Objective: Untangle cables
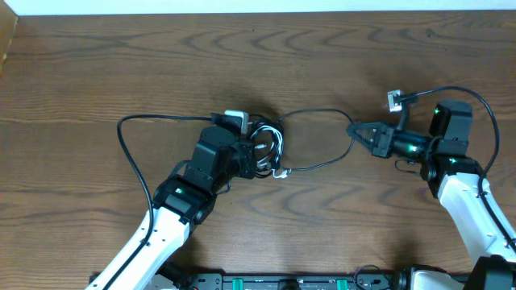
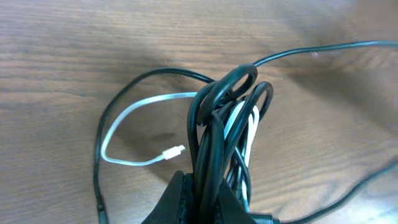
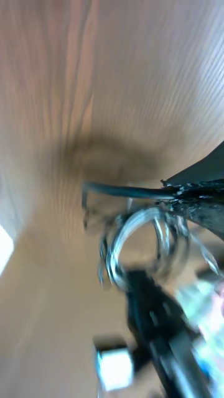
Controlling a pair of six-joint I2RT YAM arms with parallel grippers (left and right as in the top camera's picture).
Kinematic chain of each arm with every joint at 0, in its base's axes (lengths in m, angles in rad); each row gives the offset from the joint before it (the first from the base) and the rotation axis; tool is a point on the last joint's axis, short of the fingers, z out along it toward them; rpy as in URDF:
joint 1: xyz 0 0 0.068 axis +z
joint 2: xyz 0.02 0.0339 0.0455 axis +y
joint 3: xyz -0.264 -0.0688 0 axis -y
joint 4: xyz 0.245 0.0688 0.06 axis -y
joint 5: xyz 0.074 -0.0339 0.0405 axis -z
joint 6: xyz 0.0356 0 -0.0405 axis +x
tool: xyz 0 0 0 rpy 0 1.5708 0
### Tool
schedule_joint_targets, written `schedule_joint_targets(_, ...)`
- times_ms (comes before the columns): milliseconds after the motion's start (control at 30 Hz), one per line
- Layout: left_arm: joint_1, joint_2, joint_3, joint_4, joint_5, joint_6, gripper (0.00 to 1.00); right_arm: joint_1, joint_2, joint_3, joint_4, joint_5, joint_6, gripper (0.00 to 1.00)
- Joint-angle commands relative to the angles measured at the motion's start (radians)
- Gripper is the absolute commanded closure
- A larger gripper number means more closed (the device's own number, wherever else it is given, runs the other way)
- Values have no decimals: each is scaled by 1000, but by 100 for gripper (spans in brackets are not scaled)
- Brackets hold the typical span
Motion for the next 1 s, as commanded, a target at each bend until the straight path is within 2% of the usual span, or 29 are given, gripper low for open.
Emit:
schedule_joint_targets(0, 3, -6, 14, 0, 56, 9, 92, -6, -12, 8, -85, 348, -100, 99)
schedule_joint_targets(167, 3, -6, 14, 1, 37, 92, 92, -6, -12, 8, -172, 481, -158, 99)
schedule_joint_targets(367, 3, -6, 14, 0, 14, 94, 92, -6, -12, 8, -171, 539, -158, 99)
schedule_joint_targets(567, 3, -6, 14, 1, 255, 95, 92, -6, -12, 8, -167, 532, -156, 98)
schedule_joint_targets(733, 3, -6, 14, 2, 463, 94, 92, -5, -12, 8, -161, 383, -154, 96)
schedule_joint_targets(900, 3, -6, 14, 23, 587, 76, 92, 22, -12, 8, -160, 326, -185, 96)
schedule_joint_targets(967, 3, -6, 14, 52, 626, 60, 92, 39, -12, 8, -160, 325, -201, 91)
